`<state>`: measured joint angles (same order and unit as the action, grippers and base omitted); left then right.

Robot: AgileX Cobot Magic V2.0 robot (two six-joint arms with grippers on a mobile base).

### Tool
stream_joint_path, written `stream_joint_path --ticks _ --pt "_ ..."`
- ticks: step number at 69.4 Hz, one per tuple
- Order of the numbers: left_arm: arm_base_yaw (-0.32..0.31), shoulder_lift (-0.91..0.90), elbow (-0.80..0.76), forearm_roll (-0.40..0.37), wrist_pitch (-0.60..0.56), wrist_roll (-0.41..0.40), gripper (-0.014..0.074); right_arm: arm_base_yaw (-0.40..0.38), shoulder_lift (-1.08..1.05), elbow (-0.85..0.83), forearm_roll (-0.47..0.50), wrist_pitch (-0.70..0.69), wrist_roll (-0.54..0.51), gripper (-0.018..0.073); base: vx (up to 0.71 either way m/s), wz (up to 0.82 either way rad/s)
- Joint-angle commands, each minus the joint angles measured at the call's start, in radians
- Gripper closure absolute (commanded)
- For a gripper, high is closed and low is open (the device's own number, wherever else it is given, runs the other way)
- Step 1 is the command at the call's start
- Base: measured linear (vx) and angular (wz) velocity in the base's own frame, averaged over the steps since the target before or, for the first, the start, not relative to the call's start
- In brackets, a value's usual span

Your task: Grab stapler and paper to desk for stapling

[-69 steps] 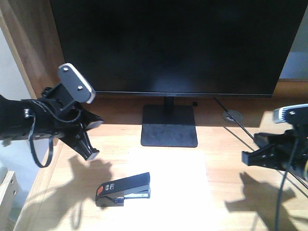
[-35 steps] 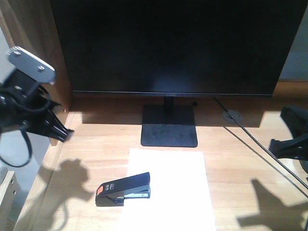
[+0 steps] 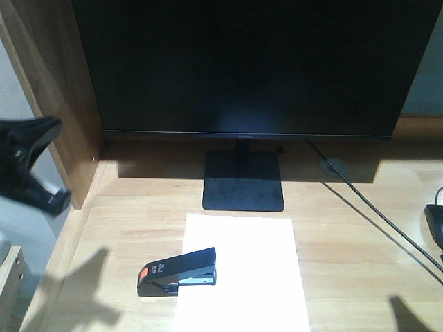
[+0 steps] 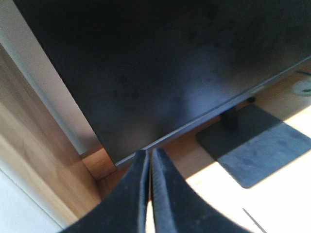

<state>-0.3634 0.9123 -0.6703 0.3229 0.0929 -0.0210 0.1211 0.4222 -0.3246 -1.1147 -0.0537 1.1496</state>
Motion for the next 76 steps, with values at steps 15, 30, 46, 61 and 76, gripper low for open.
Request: stream_joint_path --ticks 15,30,46,61,76 --pt "-0.004 -0.279 0.199 -0.001 -0.108 -0.014 0.0603 0.0 -0.14 0.055 -0.001 -0.014 0.001 0.0568 0.0 0.0" --pt "-0.004 -0.495 0.315 -0.001 -0.093 -0.014 0.0603 0.0 -0.163 0.092 -0.001 -0.014 0.001 0.0568 0.0 0.0" --pt "-0.004 -0.637 0.359 -0.001 -0.003 -0.014 0.0603 0.0 -0.163 0.1 -0.001 -0.015 0.001 0.0568 0.0 0.0" --pt "-0.004 -0.661 0.359 -0.001 0.023 -0.014 0.0603 0.0 -0.163 0.1 -0.001 -0.008 0.001 0.0568 0.0 0.0" --pt "-0.004 -0.661 0.359 -0.001 0.023 -0.014 0.0603 0.0 -0.163 0.1 -0.001 -0.008 0.001 0.0568 0.0 0.0"
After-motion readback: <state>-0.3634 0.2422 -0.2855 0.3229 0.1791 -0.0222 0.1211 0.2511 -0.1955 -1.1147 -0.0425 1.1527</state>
